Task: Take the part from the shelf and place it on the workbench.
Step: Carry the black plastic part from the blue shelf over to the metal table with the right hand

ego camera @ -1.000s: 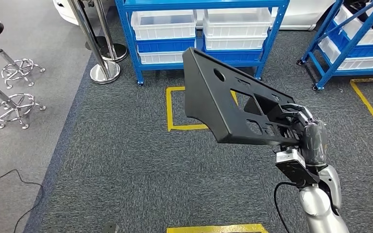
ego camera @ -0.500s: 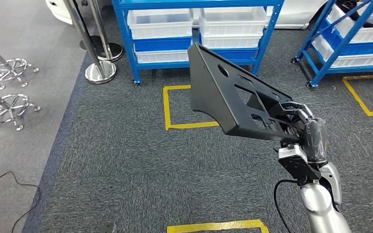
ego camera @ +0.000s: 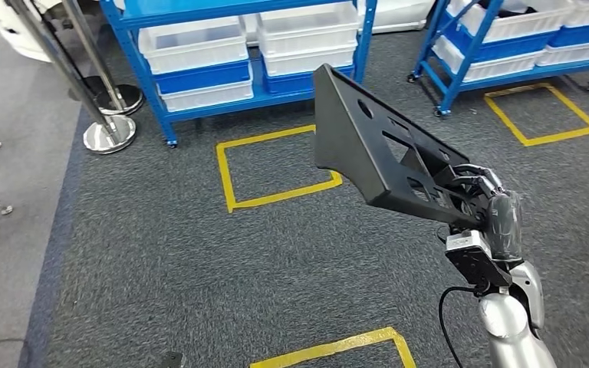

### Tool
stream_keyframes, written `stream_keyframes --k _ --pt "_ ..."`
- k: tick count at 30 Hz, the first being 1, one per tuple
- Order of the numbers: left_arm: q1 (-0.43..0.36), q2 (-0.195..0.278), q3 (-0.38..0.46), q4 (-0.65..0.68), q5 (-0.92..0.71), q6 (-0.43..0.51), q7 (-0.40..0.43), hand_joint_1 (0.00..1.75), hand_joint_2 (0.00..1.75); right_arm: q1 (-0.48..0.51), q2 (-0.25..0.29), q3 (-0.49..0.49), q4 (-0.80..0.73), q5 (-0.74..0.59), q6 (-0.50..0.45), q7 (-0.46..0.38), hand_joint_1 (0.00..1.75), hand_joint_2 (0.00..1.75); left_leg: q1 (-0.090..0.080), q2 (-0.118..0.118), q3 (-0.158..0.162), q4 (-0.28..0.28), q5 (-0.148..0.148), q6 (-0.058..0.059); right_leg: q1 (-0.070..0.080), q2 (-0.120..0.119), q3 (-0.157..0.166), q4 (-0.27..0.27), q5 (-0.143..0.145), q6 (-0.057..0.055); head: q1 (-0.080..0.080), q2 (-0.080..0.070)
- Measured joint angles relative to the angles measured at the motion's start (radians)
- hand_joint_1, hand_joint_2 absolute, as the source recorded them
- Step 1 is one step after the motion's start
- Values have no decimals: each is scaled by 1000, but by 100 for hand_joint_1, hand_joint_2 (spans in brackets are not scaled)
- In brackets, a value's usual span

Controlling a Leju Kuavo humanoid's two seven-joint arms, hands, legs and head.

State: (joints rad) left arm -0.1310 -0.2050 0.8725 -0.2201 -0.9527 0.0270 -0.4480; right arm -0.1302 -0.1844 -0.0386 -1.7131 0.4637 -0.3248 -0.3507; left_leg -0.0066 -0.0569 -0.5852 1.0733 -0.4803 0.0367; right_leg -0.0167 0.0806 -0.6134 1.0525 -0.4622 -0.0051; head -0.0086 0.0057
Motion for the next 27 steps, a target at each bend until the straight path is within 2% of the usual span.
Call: stream_keyframes --k 1,2,3,4,6,7,8,9,10,11,12,13,15,16,18,19,21,23,24,25,26,27 --pt "0 1 0 0 0 0 1 0 175 3 0 0 -1 0 -2 0 175 0 -1 -13 11 -26 4 2 -3 10 -3 -1 3 5 0 0" --pt "-1 1 1 0 0 0 2 0 175 7 1 -1 -3 -1 -4 0 175 0 -2 -15 15 -34 2 3 -5 20 -7 -3 7 12 0 0" --pt "-1 1 1 0 1 0 3 0 175 13 1 -2 -6 -1 -5 -1 175 0 -2 -5 17 -44 5 5 -6 29 -9 -7 11 19 0 0" --pt "-1 0 1 0 1 0 4 0 175 18 2 -4 -10 -1 -7 -1 175 0 -1 6 20 -53 10 7 -6 26 -12 -6 11 24 0 0" --pt "-1 -1 1 0 1 0 6 0 175 22 2 -8 -15 -1 -10 -3 175 0 2 30 26 -75 23 16 -1 -14 -29 31 -20 30 2 0" --pt "-1 -1 1 0 2 -1 8 0 175 22 3 -10 -16 -1 -11 -3 175 0 2 43 27 -79 25 19 0 -41 -50 80 -51 31 3 0" --pt "1 -1 2 0 4 -3 12 0 175 22 3 -10 -17 -1 -13 -4 175 0 0 55 26 -80 26 21 1 -59 -77 140 -85 33 4 0" --pt "3 -1 3 0 9 -9 20 0 175 24 4 -11 -18 -2 -14 -4 175 0 0 68 24 -79 26 22 1 -67 -101 196 -109 35 4 0" --pt "4 -1 5 0 15 -19 36 0 175 27 5 -11 -18 -2 -14 -5 175 0 -1 81 22 -77 26 22 0 -71 -115 232 -119 37 4 0" --pt "4 -1 8 0 22 -32 60 0 175 28 6 -11 -18 -2 -14 -7 175 0 -1 93 20 -76 25 21 0 -75 -110 231 -109 39 4 0" --pt "5 -1 12 0 30 -47 92 0 175 25 7 -11 -18 -2 -14 -10 175 0 -1 104 19 -74 24 19 -1 -82 -86 193 -84 40 4 0" --pt "5 -1 19 0 39 -62 126 0 175 19 9 -11 -18 -2 -14 -12 175 0 -2 116 19 -69 21 16 -1 -100 -48 127 -54 41 4 0" --pt "8 -1 34 0 59 -85 176 0 175 -1 16 -9 -17 1 -15 -14 175 0 -7 137 16 -58 14 6 5 -137 12 17 -19 33 4 0" --pt "9 0 43 1 66 -95 185 0 175 -10 19 -8 -16 3 -16 -15 175 0 -10 146 15 -53 11 2 8 -146 22 -8 -15 26 4 0" --pt "11 0 57 1 73 -108 188 0 175 -18 25 -6 -15 7 -19 -14 175 0 -11 163 16 -50 8 -4 10 -131 18 -11 -13 14 3 0" --pt "11 1 61 1 74 -113 188 0 175 -17 27 -5 -15 7 -21 -15 175 0 -10 164 15 -47 4 -9 9 -122 17 -12 -11 9 4 0" --pt "13 4 68 1 73 -119 187 0 175 -16 32 -5 -17 8 -30 -15 175 0 -5 129 0 -4 -30 -21 5 -104 16 -16 -5 -1 4 0" --pt "20 6 74 1 73 -121 186 0 175 -14 41 -4 -18 8 -38 -17 175 0 2 82 -46 106 -95 -31 3 -84 13 -16 -1 -8 3 0" --pt "25 6 77 1 73 -122 186 0 175 -12 46 -4 -19 8 -40 -17 175 0 3 72 -73 167 -122 -33 4 -72 11 -16 0 -10 3 0" --pt "29 7 79 1 72 -122 186 0 175 -8 50 -4 -19 8 -42 -17 175 0 4 69 -91 209 -133 -33 4 -60 10 -15 1 -11 3 0" --pt "32 7 79 1 71 -121 185 0 175 -5 52 -3 -19 8 -45 -17 175 0 4 66 -95 219 -126 -32 5 -47 9 -14 1 -11 3 0" --pt "33 7 80 1 68 -121 184 0 175 -2 53 -3 -19 8 -48 -17 175 0 3 62 -82 191 -100 -28 6 -34 9 -13 2 -11 3 0"
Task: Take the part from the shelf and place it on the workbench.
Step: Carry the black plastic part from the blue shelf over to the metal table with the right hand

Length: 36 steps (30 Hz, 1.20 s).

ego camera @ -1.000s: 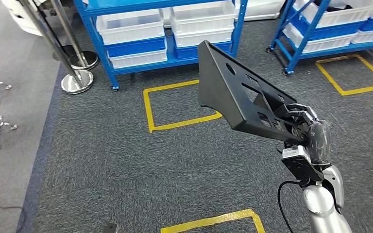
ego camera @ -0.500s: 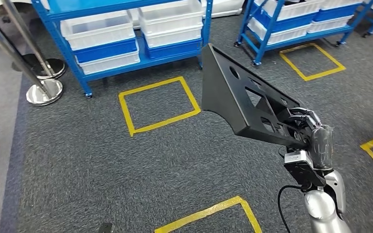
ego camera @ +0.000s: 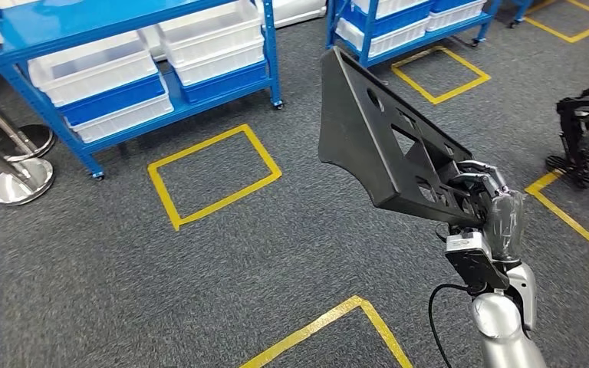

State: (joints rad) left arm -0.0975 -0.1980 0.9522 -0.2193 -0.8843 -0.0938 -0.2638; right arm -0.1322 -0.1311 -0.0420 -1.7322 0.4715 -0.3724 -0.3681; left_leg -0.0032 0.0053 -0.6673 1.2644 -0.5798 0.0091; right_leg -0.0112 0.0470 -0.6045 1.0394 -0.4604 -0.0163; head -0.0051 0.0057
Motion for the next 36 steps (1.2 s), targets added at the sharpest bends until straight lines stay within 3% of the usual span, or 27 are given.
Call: stream_keyframes --k 1,3,5,7,9,11,13,14,15,17,19,20,22,24,27,28,29,30,31,33,35,36 --pt "0 0 0 0 -2 1 -1 0 175 2 1 0 -1 0 -2 0 175 0 -1 -11 27 -57 37 6 0 13 0 1 1 1 0 0" --pt "1 3 0 0 -5 2 -3 0 175 2 3 0 -4 0 -5 0 175 0 -1 -60 87 -182 90 22 -1 37 -2 2 3 5 0 0" --pt "1 6 0 0 -5 3 -5 0 175 3 4 0 -6 0 -6 -1 175 0 -3 -87 112 -236 99 30 -7 60 -9 1 9 15 0 0" --pt "0 6 0 0 -6 4 -5 0 175 8 4 0 -9 0 -6 -1 175 0 -2 -66 117 -253 105 34 -11 77 -14 -4 16 29 0 0" --pt "-1 5 0 0 -7 6 -6 0 175 8 3 -2 -12 0 -9 -1 175 0 3 -38 124 -277 118 40 -6 41 -27 15 -2 38 3 0" --pt "-1 5 0 0 -10 7 -7 0 175 1 3 -2 -13 0 -11 0 175 0 4 -10 125 -288 124 45 -3 -18 -68 103 -58 44 6 0" --pt "1 5 0 0 -14 9 -7 0 175 -1 3 -3 -13 2 -11 5 175 0 3 18 122 -285 123 46 -8 -37 -113 207 -104 51 7 0" --pt "2 5 0 0 -16 10 -7 0 175 0 2 -4 -13 3 -11 8 175 0 3 32 120 -282 121 45 -10 -41 -118 223 -102 55 7 0" --pt "2 5 0 0 -16 12 -7 0 175 -1 2 -5 -13 4 -11 10 175 0 4 46 118 -278 119 43 -13 -46 -104 204 -83 59 7 0" --pt "2 5 0 0 -16 13 -7 0 175 -3 1 -8 -13 7 -11 13 175 0 4 69 116 -266 111 36 -13 -81 -37 90 -30 63 7 0" --pt "1 5 0 0 -16 14 -7 0 175 -6 1 -11 -13 9 -12 14 175 0 0 88 114 -252 101 25 -7 -114 6 8 -8 53 6 0" --pt "1 5 0 0 -16 14 -7 0 175 -7 1 -11 -13 10 -12 15 175 0 -3 96 114 -248 97 21 -4 -117 7 -1 -11 46 6 0" --pt "-1 5 0 0 -18 14 -8 0 175 -7 0 -12 -13 16 -13 18 175 0 -5 113 117 -246 92 11 -3 -93 3 1 -7 32 5 0" --pt "-3 5 0 0 -21 15 -8 0 175 -10 -2 -13 -13 27 -13 25 175 0 1 89 109 -220 68 0 -7 -72 1 -2 -2 21 5 0" --pt "-2 5 -1 0 -31 17 -9 0 175 -25 -14 -13 -8 64 -8 46 175 0 7 19 39 -55 -26 -10 -9 -40 -5 -3 4 9 5 0" --pt "-1 5 -1 0 -34 18 -9 0 175 -29 -22 -13 -4 78 -5 53 175 0 7 11 13 2 -46 -10 -9 -27 -6 -3 5 8 5 0" --pt "0 5 -2 0 -35 18 -9 0 175 -32 -31 -14 0 87 -2 60 175 0 7 7 -2 31 -47 -9 -9 -15 -7 -2 5 8 5 0" --pt "0 5 -2 0 -37 18 -9 0 175 -36 -41 -15 3 93 0 66 175 0 7 4 0 26 -30 -6 -8 -2 -7 0 5 8 5 0" --pt "0 5 -2 0 -37 18 -9 0 175 -40 -50 -17 7 99 2 72 175 0 7 -3 18 -16 3 -2 -8 11 -7 1 6 8 5 0" --pt "0 6 -3 0 -38 19 -8 0 175 -53 -64 -20 10 109 7 80 175 0 8 -49 73 -146 71 10 -9 36 -10 4 7 12 5 0" --pt "1 6 -3 0 -39 21 -8 0 175 -65 -77 -21 13 123 13 90 175 0 8 -87 107 -223 93 18 -13 62 -19 6 13 22 6 0" --pt "0 6 -3 0 -40 21 -8 0 175 -68 -84 -23 15 131 18 96 175 0 6 -87 110 -230 91 20 -15 74 -23 4 17 30 5 0"
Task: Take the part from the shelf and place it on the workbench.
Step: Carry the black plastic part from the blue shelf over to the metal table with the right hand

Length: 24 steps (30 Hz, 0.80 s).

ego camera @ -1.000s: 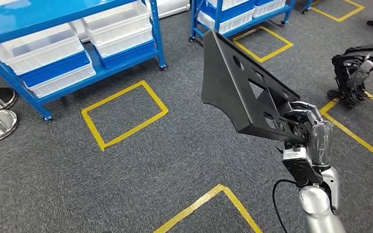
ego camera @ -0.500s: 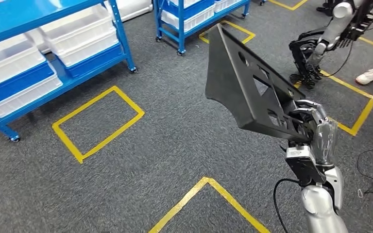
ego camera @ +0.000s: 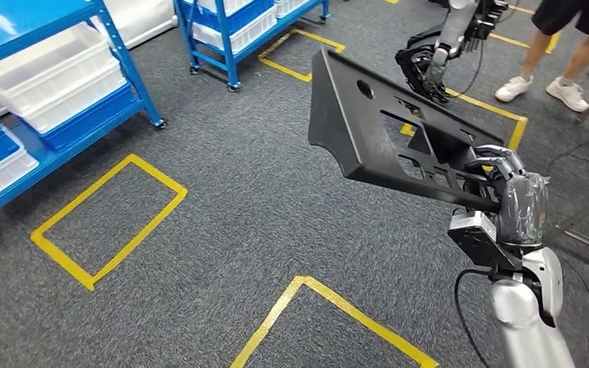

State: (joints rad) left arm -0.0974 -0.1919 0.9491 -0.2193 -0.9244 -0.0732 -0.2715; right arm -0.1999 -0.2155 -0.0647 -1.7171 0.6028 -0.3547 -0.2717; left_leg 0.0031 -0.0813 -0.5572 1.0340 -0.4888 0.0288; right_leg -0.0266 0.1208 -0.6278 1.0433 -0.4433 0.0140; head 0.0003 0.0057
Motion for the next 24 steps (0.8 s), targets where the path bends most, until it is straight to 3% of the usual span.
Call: stream_keyframes --k 2,4,6,8,9,10,12,14,17,19,21,23,24 --pt "-2 -2 0 0 -1 0 1 0 175 -3 -24 -7 4 15 10 15 175 0 1 24 4 -16 7 7 -2 11 -6 -4 6 15 0 0" --pt "-5 -5 0 0 -2 0 1 0 175 -15 -53 -18 10 27 21 28 175 0 5 51 7 -35 19 18 2 -31 -26 33 -21 22 5 0" --pt "-5 -7 0 0 -3 0 2 0 175 -31 -71 -24 16 31 28 36 175 0 4 79 7 -40 23 25 3 -90 -75 138 -82 25 8 0" --pt "-2 -8 0 0 -6 0 3 0 175 -35 -80 -25 23 32 33 39 175 0 2 108 5 -38 22 26 2 -110 -113 228 -113 31 8 0" --pt "-2 -8 0 0 -6 0 3 0 175 -34 -84 -26 27 32 34 39 175 0 2 122 4 -36 20 25 1 -116 -111 231 -103 33 8 0" --pt "-2 -8 0 0 -7 0 3 0 175 -34 -88 -27 30 33 34 40 175 0 2 135 4 -33 18 24 0 -124 -88 195 -78 35 8 0" --pt "-3 -10 0 0 -7 0 3 0 175 -38 -96 -30 34 39 35 45 175 0 -1 157 3 -24 10 16 5 -162 -19 72 -26 33 8 0" --pt "-5 -12 0 0 -8 0 3 0 175 -43 -102 -33 36 50 36 51 175 0 -7 175 3 -15 2 6 13 -186 17 0 -10 22 8 0" --pt "-9 -12 0 0 -8 0 3 0 175 -42 -116 -43 41 63 37 60 175 0 -10 191 6 -9 -8 -7 12 -161 12 -4 -10 6 7 0" --pt "-9 -12 0 0 -8 0 3 0 175 -43 -126 -51 42 69 37 65 175 0 -5 153 -8 30 -40 -17 6 -142 11 -7 -6 -5 7 0" --pt "-7 -12 0 0 -8 0 3 0 175 -46 -130 -56 43 69 39 67 175 0 -1 104 -56 141 -103 -23 5 -122 9 -7 -3 -13 7 0" --pt "-2 -13 0 0 -8 0 4 0 175 -44 -131 -57 45 69 40 67 175 0 0 92 -110 256 -142 -22 6 -97 6 -6 -1 -16 7 0" --pt "-1 -13 0 0 -8 0 4 0 175 -43 -131 -58 47 69 41 67 175 0 0 90 -119 271 -134 -20 6 -83 5 -5 -1 -16 7 0"
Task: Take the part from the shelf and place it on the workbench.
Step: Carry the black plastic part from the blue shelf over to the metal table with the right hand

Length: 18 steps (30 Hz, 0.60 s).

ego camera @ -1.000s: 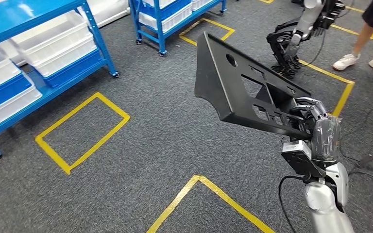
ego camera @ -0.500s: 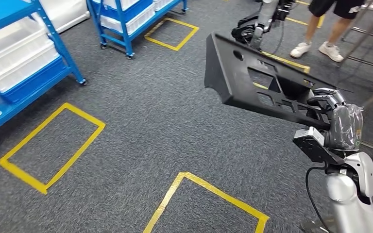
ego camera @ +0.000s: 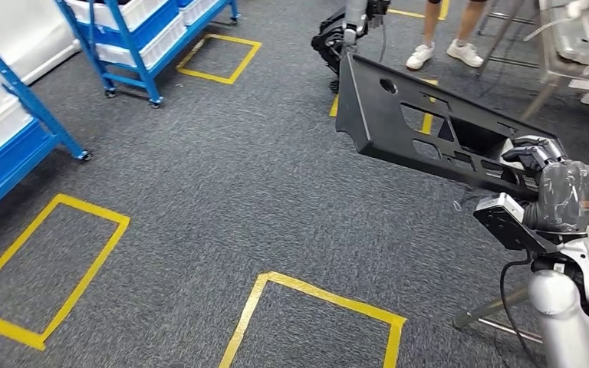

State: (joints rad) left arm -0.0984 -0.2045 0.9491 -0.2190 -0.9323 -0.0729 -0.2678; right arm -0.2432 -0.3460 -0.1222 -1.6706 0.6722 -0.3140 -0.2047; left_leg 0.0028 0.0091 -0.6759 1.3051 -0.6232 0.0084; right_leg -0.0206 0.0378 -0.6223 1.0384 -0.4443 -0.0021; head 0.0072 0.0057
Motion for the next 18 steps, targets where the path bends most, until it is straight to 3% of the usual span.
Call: stream_keyframes --k 2,4,6,8,9,11,12,14,15,16,18 --pt "1 0 0 0 0 0 0 0 175 1 0 -2 1 0 0 0 175 0 0 -15 34 -80 65 8 0 28 0 3 0 1 0 0" --pt "2 1 0 0 0 0 0 0 175 -1 -1 -4 2 0 0 0 175 0 2 -66 86 -204 122 19 -1 53 -4 7 2 5 0 0" --pt "1 1 0 0 0 1 0 0 175 -1 -1 -6 3 0 0 0 175 0 2 -93 108 -260 133 23 -6 77 -15 8 9 18 0 0" --pt "-1 0 0 0 0 1 0 0 175 2 -5 -8 3 1 1 1 175 0 0 -74 112 -273 137 27 -10 99 -22 1 18 34 -1 0" --pt "-2 -1 0 0 0 2 0 0 175 3 -9 -10 3 3 1 2 175 0 1 -61 114 -282 143 33 -9 87 -25 2 17 40 -1 0" --pt "-3 -3 0 0 -2 2 -1 0 175 0 -16 -14 3 9 4 3 175 0 5 -35 118 -297 153 44 -6 29 -47 47 -15 47 0 0" --pt "-3 -3 0 0 -2 2 -1 0 175 -2 -17 -15 4 11 6 4 175 0 4 -21 118 -300 156 47 -4 -5 -70 99 -46 50 0 0" --pt "-1 -3 0 0 -3 2 -1 0 175 1 -17 -17 4 7 6 5 175 0 3 5 116 -300 156 49 -5 -28 -119 211 -97 57 0 0" --pt "-1 -3 0 0 -4 2 -1 0 175 7 -17 -19 4 0 5 4 175 0 2 19 115 -299 155 49 -6 -32 -129 238 -101 59 0 0" --pt "-1 -3 0 0 -5 2 -1 0 175 13 -16 -24 3 -11 3 0 175 0 2 32 115 -298 154 49 -7 -35 -119 227 -87 60 0 0" --pt "-2 -4 0 0 -8 2 -2 0 175 23 -12 -37 -1 -33 -5 -12 175 0 1 55 116 -295 149 44 -5 -62 -53 116 -32 57 0 0"
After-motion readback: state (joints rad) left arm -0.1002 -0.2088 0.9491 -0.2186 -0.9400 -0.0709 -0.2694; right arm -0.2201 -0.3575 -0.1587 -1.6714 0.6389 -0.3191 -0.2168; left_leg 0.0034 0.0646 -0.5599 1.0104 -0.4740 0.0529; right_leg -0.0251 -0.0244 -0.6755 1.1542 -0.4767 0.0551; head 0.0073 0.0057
